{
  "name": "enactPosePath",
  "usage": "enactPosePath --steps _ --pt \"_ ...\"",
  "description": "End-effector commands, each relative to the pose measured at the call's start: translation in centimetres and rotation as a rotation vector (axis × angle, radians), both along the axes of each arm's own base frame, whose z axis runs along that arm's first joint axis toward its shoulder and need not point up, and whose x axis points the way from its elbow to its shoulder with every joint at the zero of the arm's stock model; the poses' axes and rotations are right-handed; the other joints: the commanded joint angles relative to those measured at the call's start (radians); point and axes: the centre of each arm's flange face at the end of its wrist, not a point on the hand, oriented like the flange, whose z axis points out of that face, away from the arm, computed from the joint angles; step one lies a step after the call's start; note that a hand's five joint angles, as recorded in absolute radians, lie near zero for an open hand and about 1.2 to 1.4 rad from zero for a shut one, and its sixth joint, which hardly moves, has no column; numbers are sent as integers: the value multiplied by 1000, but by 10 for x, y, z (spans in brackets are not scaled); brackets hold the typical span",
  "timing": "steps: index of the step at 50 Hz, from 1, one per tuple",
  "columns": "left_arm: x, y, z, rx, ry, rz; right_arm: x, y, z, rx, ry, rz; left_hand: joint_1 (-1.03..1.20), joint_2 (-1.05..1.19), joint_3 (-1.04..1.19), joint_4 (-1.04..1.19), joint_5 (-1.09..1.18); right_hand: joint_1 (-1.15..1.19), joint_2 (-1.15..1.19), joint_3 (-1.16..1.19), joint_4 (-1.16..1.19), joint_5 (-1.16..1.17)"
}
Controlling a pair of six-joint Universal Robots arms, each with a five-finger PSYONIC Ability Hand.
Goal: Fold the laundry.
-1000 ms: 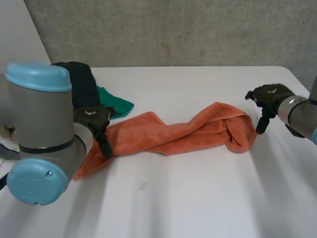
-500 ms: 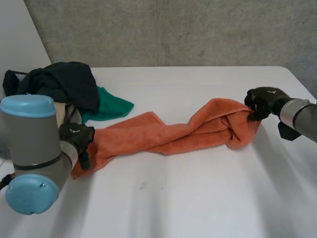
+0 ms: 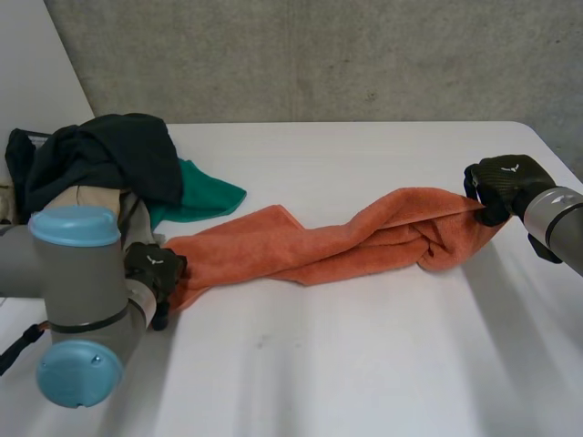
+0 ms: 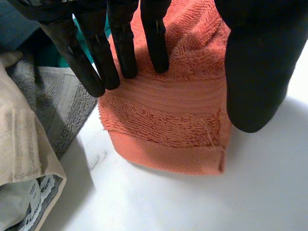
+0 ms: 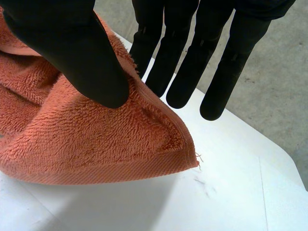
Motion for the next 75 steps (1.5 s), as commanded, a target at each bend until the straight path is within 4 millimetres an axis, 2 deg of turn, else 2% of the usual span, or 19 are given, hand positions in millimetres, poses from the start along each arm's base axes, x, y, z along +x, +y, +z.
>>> enactPosePath --steps 1,4,5,7,8,12,14,18,22,28,29,30,32,33,38,46,54,65,75 --pt "1 -16 -13 -9 -49 10 -3 -1 4 -13 0 -14 888 889 890 887 886 286 220 215 202 241" --pt "8 -22 -3 -47 -46 60 -9 0 13 -40 14 -44 892 893 893 891 890 286 220 215 202 241" --pt "8 -24 22 -123 -1 77 -10 0 17 -50 18 -51 892 893 893 891 890 286 220 215 202 241" --pt "8 -21 53 -212 66 77 -14 1 26 -75 31 -64 892 893 893 891 890 286 220 215 202 241" --pt "8 -17 82 -296 132 64 -19 1 36 -105 49 -77 892 893 893 891 890 286 220 215 202 241" --pt "6 -1 140 -449 260 9 -29 8 58 -153 96 -88 892 893 893 891 890 286 220 215 202 241" --pt "6 0 145 -452 275 -10 -32 11 65 -168 111 -89 892 893 893 891 890 286 220 215 202 241" --pt "9 -6 136 -394 257 -19 -33 18 74 -173 107 -73 892 893 893 891 890 286 220 215 202 241" --pt "22 -13 117 -280 200 37 -34 28 80 -152 107 -51 892 893 893 891 890 286 220 215 202 241" --pt "26 -1 107 -156 196 13 -42 40 95 -174 159 -36 892 893 893 891 890 286 220 215 202 241" --pt "25 1 106 -144 202 1 -41 42 95 -177 171 -25 764 765 766 763 762 286 220 215 202 241" --pt "22 6 101 -104 205 -24 -37 44 92 -174 184 -5 347 348 349 346 345 286 220 215 202 241" --pt "18 15 95 -61 207 -56 -35 46 89 -168 194 10 77 78 79 76 75 286 220 215 202 241" --pt "15 19 91 -40 202 -73 -33 45 86 -164 198 15 50 51 51 49 48 286 220 215 202 241" --pt "-2 43 58 85 168 -156 -29 38 65 -109 190 -1 85 85 86 83 83 286 220 215 202 241" --pt "-17 48 25 44 114 -140 -27 30 45 -90 172 -29 105 106 107 104 103 286 220 215 202 241" --pt "-29 44 10 -14 77 -159 -28 26 36 -101 162 -40 105 106 107 104 103 286 220 215 202 241" --pt "-33 33 -4 -41 42 -158 -26 27 31 -113 160 -32 126 127 128 125 124 286 220 215 202 241" --pt "-33 17 -6 -74 41 -139 -23 29 30 -120 157 -23 167 168 169 166 165 286 220 215 202 241"
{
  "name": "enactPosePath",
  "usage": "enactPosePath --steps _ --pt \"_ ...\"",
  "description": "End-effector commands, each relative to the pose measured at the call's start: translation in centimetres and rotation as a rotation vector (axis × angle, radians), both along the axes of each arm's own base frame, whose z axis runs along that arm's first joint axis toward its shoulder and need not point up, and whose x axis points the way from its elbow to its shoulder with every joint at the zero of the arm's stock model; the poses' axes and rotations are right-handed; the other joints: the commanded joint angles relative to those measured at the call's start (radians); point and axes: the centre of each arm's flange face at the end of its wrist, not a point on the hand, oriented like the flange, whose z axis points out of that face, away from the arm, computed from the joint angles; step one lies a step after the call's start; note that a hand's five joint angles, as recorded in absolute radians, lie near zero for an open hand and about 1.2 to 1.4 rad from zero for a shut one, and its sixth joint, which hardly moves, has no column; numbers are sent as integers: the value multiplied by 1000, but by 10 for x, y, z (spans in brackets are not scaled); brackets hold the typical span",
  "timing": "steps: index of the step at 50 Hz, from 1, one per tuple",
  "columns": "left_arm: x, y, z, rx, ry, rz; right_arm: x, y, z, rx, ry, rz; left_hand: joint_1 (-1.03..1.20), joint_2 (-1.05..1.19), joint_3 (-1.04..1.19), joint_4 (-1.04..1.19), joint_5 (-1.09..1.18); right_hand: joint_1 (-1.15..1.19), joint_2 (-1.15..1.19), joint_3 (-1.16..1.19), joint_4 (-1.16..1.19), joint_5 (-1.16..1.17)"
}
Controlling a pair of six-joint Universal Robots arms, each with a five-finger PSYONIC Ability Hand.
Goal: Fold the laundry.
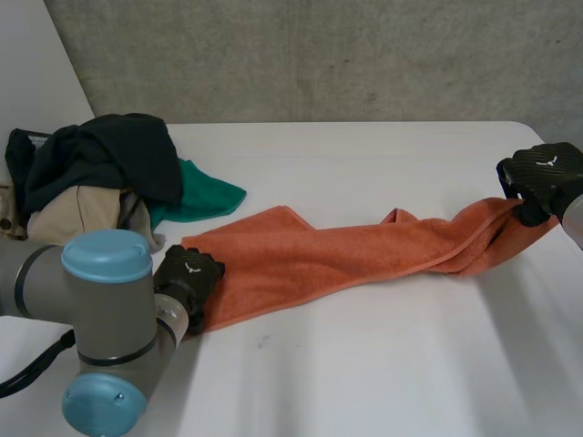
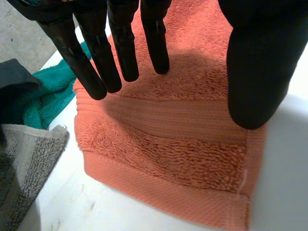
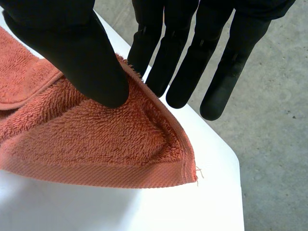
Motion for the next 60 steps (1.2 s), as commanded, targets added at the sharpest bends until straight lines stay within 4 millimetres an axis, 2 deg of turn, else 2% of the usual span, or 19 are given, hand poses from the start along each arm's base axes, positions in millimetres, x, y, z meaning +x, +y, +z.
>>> enactPosePath --steps 1,7,14,20,26,30,33,35,41,52,60 --pt "2 -15 -1 -20 5 25 2 1 0 -6 -3 5 149 133 136 133 126 286 220 210 202 240" --pt "5 -27 -2 -36 -12 39 2 1 0 -12 -6 3 272 256 259 256 250 286 220 210 202 240" --pt "10 -40 9 -85 21 67 1 2 0 -13 -7 1 616 599 602 599 593 286 220 210 202 240" --pt "9 -44 6 -75 24 56 2 2 0 -11 -7 2 874 858 860 857 851 286 220 210 202 240" --pt "13 -44 9 -40 22 45 -1 1 1 -14 -3 -3 874 858 861 857 851 286 220 210 202 240" --pt "15 -37 20 -13 31 34 -3 1 3 -17 -4 -9 874 858 861 857 851 286 220 210 202 240" --pt "18 -16 27 70 38 18 -3 2 4 -19 -3 -5 140 123 126 123 117 286 220 210 202 240" --pt "16 -4 26 113 51 2 -2 3 3 -18 -3 -2 -76 -92 -89 -93 -99 286 220 210 202 240" --pt "11 4 15 146 65 -15 1 4 1 -11 1 6 -71 -87 -85 -88 -94 286 220 210 202 240" --pt "9 -16 -5 70 0 3 2 4 -1 -7 4 8 29 12 15 12 6 286 220 210 202 240" --pt "11 -35 1 -13 -10 34 2 5 -3 -3 4 7 190 174 177 173 167 286 220 210 202 240"
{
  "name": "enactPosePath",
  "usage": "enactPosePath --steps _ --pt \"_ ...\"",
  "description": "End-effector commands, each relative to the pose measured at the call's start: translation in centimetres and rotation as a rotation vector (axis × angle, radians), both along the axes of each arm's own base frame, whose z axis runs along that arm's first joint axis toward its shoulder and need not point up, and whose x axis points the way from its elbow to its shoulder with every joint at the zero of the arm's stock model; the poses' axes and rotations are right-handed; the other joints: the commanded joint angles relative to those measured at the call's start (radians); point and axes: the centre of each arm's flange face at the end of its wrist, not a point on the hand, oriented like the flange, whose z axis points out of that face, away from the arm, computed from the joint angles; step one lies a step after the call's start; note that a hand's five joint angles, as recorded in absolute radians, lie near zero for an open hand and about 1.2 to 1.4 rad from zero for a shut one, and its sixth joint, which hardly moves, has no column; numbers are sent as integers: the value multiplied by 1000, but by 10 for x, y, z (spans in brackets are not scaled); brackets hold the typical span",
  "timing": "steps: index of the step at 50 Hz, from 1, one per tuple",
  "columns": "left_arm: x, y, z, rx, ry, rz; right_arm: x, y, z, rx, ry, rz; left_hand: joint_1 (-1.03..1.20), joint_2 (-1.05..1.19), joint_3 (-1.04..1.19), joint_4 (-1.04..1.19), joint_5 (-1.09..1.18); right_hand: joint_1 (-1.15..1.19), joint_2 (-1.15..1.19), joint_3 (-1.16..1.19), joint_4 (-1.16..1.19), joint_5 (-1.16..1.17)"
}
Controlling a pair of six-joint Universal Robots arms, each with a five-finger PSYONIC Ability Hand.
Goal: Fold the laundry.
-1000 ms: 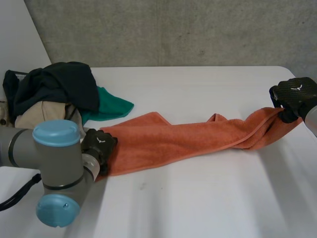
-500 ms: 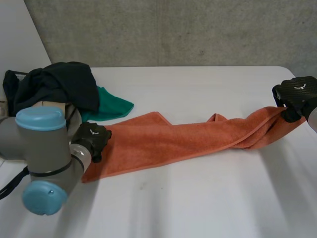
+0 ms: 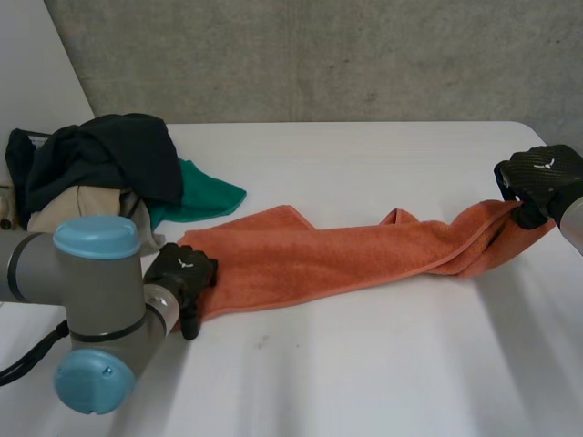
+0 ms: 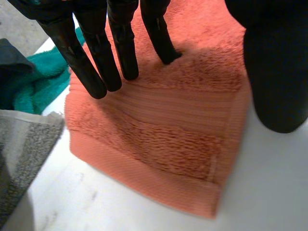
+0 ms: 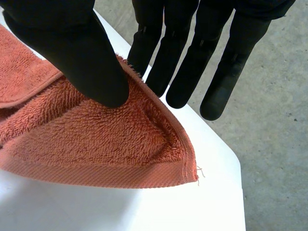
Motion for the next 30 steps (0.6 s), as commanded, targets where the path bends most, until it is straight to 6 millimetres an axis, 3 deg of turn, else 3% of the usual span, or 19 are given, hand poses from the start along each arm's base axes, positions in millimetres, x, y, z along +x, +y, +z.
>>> enactPosePath --steps 1,14,22,27,30 --pt "1 -20 6 -84 -7 31 0 1 -2 4 1 2 202 216 215 210 233 286 220 210 202 240" --pt "-2 -32 12 -123 6 38 2 3 -3 7 1 8 475 490 488 483 506 286 220 210 202 240" --pt "1 -43 9 -125 -1 49 3 5 -3 9 -1 12 836 851 849 844 867 286 220 210 202 240" --pt "2 -42 12 -114 0 45 2 5 -1 3 -1 10 758 772 771 765 788 286 220 210 202 240" --pt "3 -35 13 -82 -8 35 1 5 1 -1 -4 6 477 491 490 485 508 286 220 210 202 240"
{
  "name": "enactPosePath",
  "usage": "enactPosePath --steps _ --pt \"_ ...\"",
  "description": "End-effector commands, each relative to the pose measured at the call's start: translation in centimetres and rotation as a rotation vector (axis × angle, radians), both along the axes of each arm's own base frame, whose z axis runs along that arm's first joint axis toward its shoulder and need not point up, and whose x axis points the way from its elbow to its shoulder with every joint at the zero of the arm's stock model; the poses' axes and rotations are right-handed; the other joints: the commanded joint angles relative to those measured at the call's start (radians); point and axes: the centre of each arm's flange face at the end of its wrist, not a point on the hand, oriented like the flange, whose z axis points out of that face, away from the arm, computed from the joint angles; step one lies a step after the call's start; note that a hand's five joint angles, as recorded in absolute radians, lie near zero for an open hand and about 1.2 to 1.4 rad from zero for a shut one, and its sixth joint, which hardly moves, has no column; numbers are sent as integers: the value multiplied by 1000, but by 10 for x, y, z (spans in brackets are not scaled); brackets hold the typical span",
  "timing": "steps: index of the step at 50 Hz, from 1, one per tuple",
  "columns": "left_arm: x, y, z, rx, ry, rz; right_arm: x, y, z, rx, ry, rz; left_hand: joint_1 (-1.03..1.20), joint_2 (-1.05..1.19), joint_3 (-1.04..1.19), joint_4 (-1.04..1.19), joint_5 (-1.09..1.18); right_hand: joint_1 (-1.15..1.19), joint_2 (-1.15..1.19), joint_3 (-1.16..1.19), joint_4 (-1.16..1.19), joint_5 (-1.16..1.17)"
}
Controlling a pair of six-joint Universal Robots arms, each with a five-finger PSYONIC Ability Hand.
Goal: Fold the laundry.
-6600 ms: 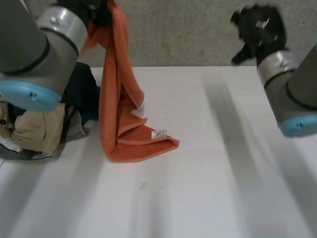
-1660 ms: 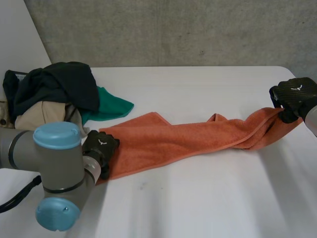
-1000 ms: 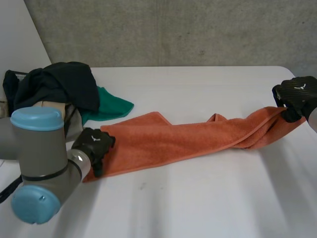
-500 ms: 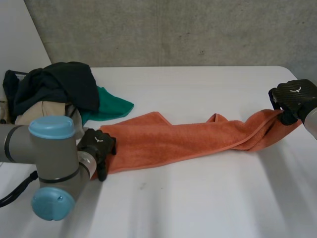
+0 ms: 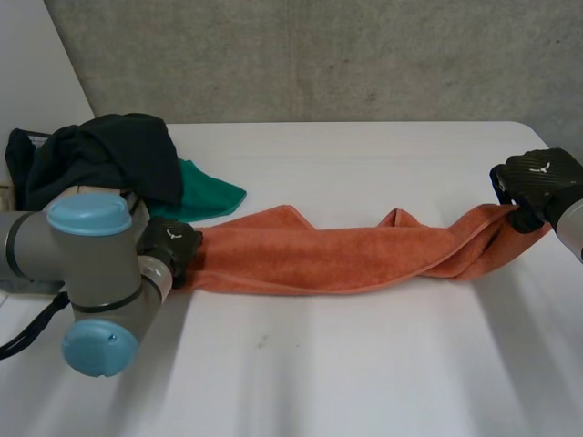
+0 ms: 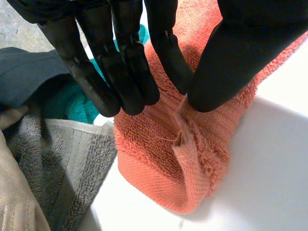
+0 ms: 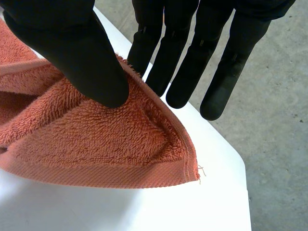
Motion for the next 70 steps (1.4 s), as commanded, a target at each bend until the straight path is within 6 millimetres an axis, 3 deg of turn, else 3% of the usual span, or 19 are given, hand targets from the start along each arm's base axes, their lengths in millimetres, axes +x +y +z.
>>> enactPosePath --steps 1,7,18,20,23,26,30,33,36,42,46,48,53,59,63,65,67,69,70 --pt "1 8 3 47 -7 -15 -1 0 3 -9 -4 -5 -189 -215 -212 -216 -200 286 220 210 202 240" --pt "7 19 2 118 -5 -5 -1 0 2 -5 -2 -4 -378 -404 -400 -404 -389 286 220 210 202 240" --pt "4 17 -2 110 1 -13 -1 0 1 -4 -1 -3 -355 -380 -377 -381 -365 286 220 210 202 240" --pt "3 14 -7 104 -10 -15 -2 0 1 -2 -1 -6 -214 -240 -237 -241 -225 286 220 210 202 240" --pt "2 12 -7 84 -33 -22 -2 -1 2 -7 -1 -9 263 237 241 237 252 286 220 210 202 240" --pt "3 12 -2 74 -37 -16 -4 -2 4 -12 2 -14 265 239 242 238 254 286 220 210 202 240" --pt "6 15 23 25 12 -12 -12 -2 19 -47 11 -41 265 239 242 238 254 286 220 210 202 240" --pt "11 21 63 -50 84 3 -21 0 35 -77 31 -60 265 239 242 238 254 286 220 210 202 240" --pt "20 35 122 -150 184 6 -37 9 72 -146 97 -92 265 239 242 238 254 286 220 210 202 240" --pt "37 67 214 -324 321 -16 -55 22 123 -224 195 -126 265 239 242 238 254 286 220 210 202 240" --pt "44 83 250 -389 374 -42 -61 25 140 -226 223 -116 265 239 242 238 254 286 220 210 202 240" --pt "45 83 256 -392 378 -45 -63 24 142 -218 231 -103 265 239 242 238 254 286 220 210 202 240" --pt "40 57 241 -319 351 -27 -64 9 121 -137 276 -38 265 239 242 238 254 286 220 210 202 240" --pt "17 3 187 -150 294 -18 -42 -13 81 -49 405 38 265 239 242 238 254 286 220 210 202 240" --pt "0 -29 165 -103 281 -17 -34 -36 60 -20 443 6 265 239 242 238 254 286 220 210 202 240" --pt "-5 -42 163 -109 284 -11 -30 -47 57 -41 451 -17 265 239 242 238 254 286 220 210 202 240" --pt "-10 -62 174 -175 307 -2 -22 -67 61 -121 445 -61 265 239 242 238 254 286 220 210 202 240" --pt "-12 -74 193 -259 347 7 -18 -82 69 -205 426 -98 265 239 242 238 254 286 220 210 202 240" --pt "-13 -84 215 -354 398 16 -15 -97 83 -309 393 -137 265 239 242 238 254 286 220 210 202 240"
